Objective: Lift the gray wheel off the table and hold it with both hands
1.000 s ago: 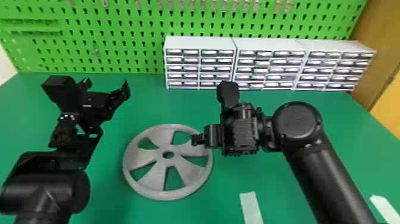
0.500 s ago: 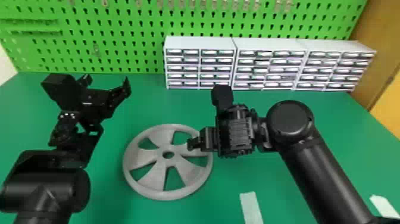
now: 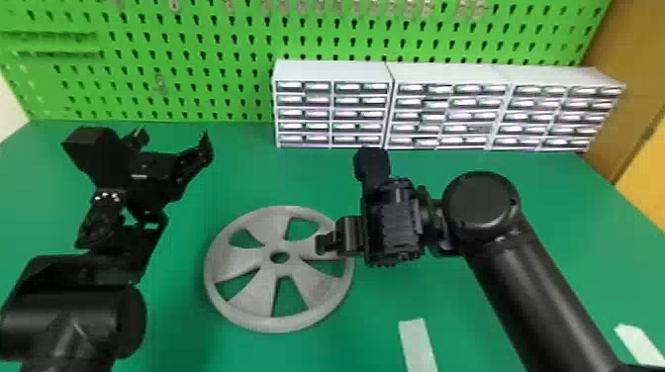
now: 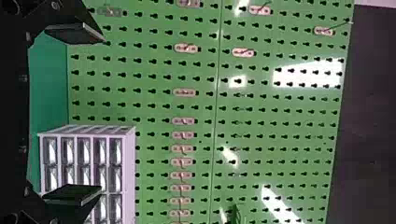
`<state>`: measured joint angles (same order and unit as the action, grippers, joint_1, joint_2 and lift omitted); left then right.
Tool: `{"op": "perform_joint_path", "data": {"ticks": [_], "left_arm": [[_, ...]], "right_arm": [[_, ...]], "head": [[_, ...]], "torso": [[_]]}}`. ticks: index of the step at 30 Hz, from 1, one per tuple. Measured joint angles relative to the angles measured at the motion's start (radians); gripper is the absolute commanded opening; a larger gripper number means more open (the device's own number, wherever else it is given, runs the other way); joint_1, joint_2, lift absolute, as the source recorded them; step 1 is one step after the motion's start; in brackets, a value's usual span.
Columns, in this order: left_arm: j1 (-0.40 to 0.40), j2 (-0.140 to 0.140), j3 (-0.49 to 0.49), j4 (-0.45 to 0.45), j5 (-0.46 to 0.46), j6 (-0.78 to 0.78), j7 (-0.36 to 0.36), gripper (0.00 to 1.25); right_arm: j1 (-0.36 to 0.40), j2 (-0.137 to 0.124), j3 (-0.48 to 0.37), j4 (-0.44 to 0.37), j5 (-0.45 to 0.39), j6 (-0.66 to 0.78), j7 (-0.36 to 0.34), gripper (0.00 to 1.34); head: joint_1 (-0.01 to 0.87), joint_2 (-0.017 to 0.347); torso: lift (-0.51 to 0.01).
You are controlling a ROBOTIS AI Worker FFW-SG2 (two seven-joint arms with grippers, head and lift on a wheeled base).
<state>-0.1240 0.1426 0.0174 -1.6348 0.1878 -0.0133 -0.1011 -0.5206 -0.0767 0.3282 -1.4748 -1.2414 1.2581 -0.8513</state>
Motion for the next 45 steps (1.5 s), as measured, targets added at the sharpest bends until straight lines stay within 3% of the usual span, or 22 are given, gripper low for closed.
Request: {"op": "perform_joint_path", "data": {"ticks": [21,32,39,45], "left_arm": [[0.026,0.005,0.033,0.007,-0.020,-0.028,-0.002,1.10],[0.017,0.005,0.026,0.007,-0.011,-0.039,-0.002,1.10],[0.014,0.005,0.023,0.007,-0.008,-0.044,-0.002,1.10],[0.013,0.005,0.021,0.006,-0.008,-0.045,-0.002,1.10]], "right_arm": [[-0.007,0.002,0.003,0.033,0.018,0.000,0.000,0.86],[-0.040,0.008,0.012,0.116,0.035,-0.016,0.006,0.84],[-0.068,0.021,0.031,0.190,0.106,-0.046,0.110,0.82],[-0.086,0.031,0.054,0.238,0.152,-0.068,0.138,0.82]], "head": [[0.711,0.015],[0.711,0.015],[0.711,0.015],[0.711,0.015]], "torso": [[-0.098],[-0.098],[-0.098],[-0.098]]}}
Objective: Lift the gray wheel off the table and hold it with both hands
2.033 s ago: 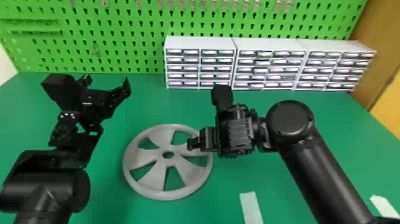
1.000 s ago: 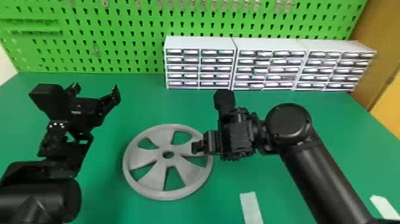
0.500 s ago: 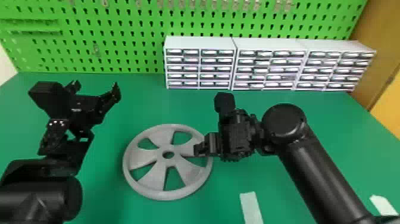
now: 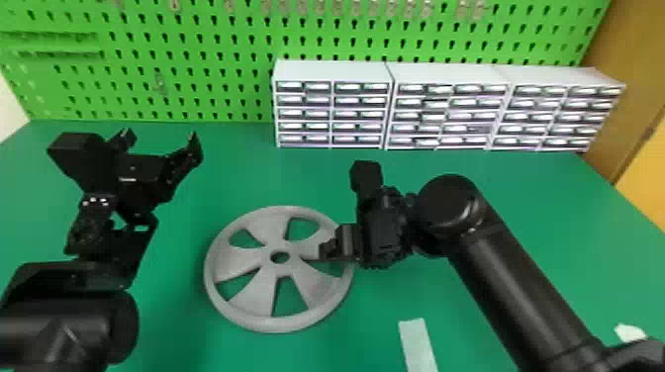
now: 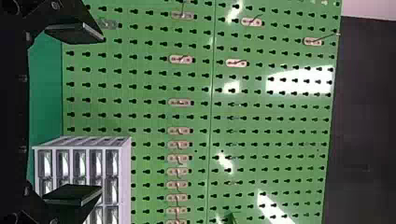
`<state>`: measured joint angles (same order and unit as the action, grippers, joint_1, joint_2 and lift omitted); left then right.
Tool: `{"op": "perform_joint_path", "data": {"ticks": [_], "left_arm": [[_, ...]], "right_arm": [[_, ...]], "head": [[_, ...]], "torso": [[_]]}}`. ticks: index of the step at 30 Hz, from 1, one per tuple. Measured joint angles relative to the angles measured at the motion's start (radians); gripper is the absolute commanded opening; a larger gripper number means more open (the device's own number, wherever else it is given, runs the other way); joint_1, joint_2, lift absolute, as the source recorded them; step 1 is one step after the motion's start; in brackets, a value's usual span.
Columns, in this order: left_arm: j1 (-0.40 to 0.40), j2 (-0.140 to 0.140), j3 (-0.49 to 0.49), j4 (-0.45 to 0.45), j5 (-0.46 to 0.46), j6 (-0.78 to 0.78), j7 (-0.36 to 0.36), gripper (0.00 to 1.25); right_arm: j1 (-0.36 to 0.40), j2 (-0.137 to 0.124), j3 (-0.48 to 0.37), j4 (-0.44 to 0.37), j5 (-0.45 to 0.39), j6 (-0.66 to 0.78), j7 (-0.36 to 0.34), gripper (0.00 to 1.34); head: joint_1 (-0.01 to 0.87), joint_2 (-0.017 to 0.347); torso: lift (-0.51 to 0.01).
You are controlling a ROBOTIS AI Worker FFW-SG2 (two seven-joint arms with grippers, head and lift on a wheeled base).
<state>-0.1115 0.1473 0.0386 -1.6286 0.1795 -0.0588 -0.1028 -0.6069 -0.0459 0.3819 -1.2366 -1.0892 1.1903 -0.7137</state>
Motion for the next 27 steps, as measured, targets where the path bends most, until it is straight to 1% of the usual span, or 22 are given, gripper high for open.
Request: {"op": "perform_joint_path", "data": {"ticks": [6,12,19,21,25,27], "left_arm": [[-0.003,0.000,-0.003,-0.001,0.001,-0.006,0.000,1.10],[-0.004,0.000,-0.005,-0.001,0.004,-0.010,0.000,1.10],[-0.006,0.000,-0.008,-0.001,0.005,-0.013,0.000,1.10],[-0.007,0.000,-0.008,-0.001,0.005,-0.014,0.000,1.10],[-0.006,0.000,-0.008,-0.001,0.007,-0.015,0.000,1.10],[-0.006,0.000,-0.008,-0.001,0.007,-0.016,0.000,1.10]], "right_arm": [[-0.013,0.003,0.016,0.047,0.036,-0.010,0.012,0.82],[-0.017,0.006,0.024,0.084,0.080,-0.026,0.050,0.82],[-0.024,0.011,0.035,0.106,0.121,-0.039,0.075,0.79],[-0.025,0.012,0.037,0.107,0.129,-0.039,0.076,0.74],[-0.027,0.012,0.040,0.107,0.136,-0.040,0.076,0.52],[-0.027,0.012,0.041,0.107,0.137,-0.039,0.076,0.47]], "head": [[0.711,0.015],[0.711,0.015],[0.711,0.015],[0.711,0.015],[0.711,0.015],[0.711,0.015]], "torso": [[-0.098],[-0.098],[-0.098],[-0.098],[-0.098],[-0.098]]}}
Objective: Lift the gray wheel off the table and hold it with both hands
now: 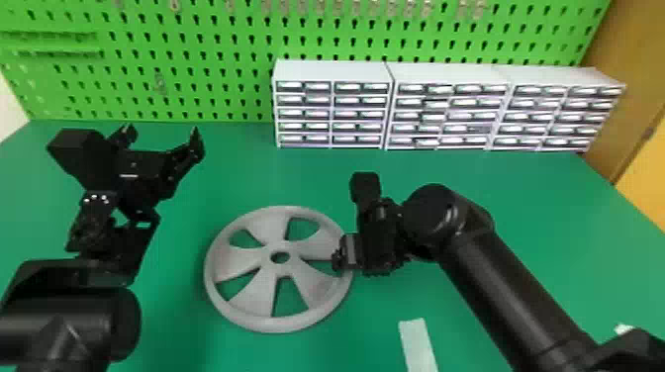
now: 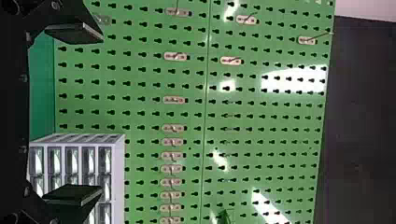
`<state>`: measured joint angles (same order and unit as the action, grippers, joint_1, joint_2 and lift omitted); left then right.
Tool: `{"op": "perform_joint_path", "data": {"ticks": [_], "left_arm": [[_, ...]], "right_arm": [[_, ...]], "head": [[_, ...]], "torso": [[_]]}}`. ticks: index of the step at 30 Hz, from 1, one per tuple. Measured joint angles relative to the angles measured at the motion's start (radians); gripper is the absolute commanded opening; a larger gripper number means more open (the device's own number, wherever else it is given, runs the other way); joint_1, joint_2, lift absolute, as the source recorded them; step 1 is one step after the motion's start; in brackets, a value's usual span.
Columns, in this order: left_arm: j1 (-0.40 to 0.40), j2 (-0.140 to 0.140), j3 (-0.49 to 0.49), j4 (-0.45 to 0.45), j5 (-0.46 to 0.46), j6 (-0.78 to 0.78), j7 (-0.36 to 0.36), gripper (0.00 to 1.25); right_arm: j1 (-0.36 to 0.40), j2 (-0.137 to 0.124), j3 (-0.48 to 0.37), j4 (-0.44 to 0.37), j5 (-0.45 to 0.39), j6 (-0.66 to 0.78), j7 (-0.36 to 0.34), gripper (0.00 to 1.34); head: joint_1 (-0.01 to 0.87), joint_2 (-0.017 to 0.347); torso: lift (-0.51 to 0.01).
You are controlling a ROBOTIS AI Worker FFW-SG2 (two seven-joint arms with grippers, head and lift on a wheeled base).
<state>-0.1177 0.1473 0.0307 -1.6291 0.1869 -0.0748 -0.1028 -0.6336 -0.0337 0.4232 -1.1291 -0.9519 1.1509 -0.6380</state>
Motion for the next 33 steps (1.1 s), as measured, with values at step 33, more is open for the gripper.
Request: {"op": "perform_joint_path", "data": {"ticks": [33], "left_arm": [[0.002,0.000,-0.005,0.000,0.000,-0.002,0.002,1.10]], "right_arm": [[-0.002,-0.003,-0.006,-0.044,0.027,0.022,0.000,0.26]], "head": [[0.711,0.015]], "torso": [[-0.098]]}}
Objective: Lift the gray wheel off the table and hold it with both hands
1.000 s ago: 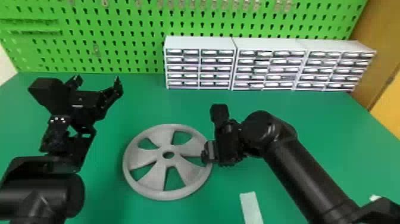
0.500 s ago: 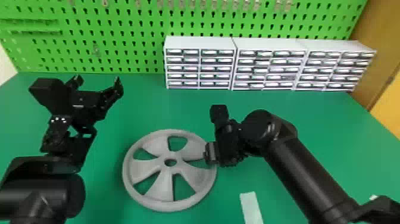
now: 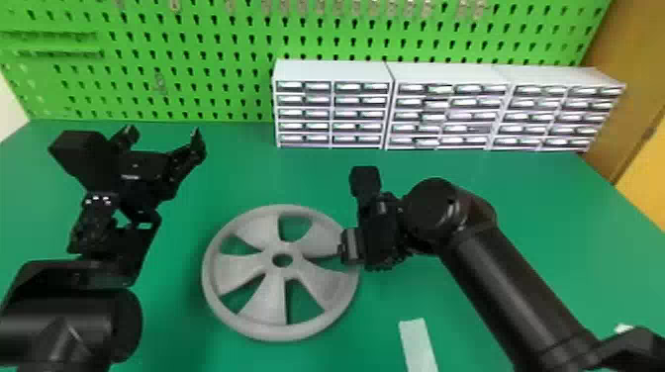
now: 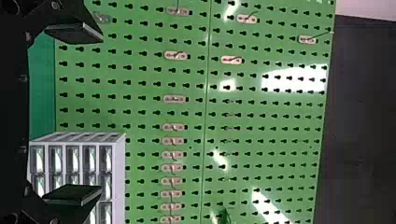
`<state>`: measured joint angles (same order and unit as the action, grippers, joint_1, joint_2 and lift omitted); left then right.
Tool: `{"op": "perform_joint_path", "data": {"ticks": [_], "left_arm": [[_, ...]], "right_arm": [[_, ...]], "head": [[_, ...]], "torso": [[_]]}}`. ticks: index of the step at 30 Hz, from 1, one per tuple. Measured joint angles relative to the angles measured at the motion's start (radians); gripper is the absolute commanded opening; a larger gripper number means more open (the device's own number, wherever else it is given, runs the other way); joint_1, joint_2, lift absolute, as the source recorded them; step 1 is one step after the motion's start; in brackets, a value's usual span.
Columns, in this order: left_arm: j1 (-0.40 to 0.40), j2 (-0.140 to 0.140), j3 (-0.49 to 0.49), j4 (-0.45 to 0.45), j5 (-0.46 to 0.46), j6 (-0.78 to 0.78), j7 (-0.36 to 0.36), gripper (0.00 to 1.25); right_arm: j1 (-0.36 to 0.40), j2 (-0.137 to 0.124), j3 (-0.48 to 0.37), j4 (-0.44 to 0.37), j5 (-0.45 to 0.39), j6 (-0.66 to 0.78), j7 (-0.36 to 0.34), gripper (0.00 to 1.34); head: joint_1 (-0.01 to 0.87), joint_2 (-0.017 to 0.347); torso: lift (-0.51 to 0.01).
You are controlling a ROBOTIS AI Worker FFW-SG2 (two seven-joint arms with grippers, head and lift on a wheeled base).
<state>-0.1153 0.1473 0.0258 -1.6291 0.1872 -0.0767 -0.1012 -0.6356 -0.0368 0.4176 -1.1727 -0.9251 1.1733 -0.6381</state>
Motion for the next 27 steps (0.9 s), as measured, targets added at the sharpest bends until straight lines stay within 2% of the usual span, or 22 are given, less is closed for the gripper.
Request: {"op": "perform_joint_path", "data": {"ticks": [12,16,21,27], "left_arm": [[0.000,0.000,-0.014,-0.017,0.010,0.009,0.022,1.10],[0.002,0.000,-0.016,-0.030,0.011,0.024,0.024,1.10],[0.006,0.000,-0.020,-0.046,0.015,0.043,0.029,1.10],[0.009,0.000,-0.031,-0.060,0.020,0.056,0.034,1.10]], "right_arm": [[0.036,0.004,-0.008,-0.147,0.114,-0.087,0.009,0.26],[0.057,0.006,-0.008,-0.186,0.168,-0.137,0.045,0.26],[0.100,0.012,-0.004,-0.242,0.275,-0.240,0.095,0.26],[0.138,0.013,0.000,-0.283,0.356,-0.350,0.108,0.26]], "head": [[0.711,0.015],[0.711,0.015],[0.711,0.015],[0.711,0.015]], "torso": [[-0.098],[-0.098],[-0.098],[-0.098]]}}
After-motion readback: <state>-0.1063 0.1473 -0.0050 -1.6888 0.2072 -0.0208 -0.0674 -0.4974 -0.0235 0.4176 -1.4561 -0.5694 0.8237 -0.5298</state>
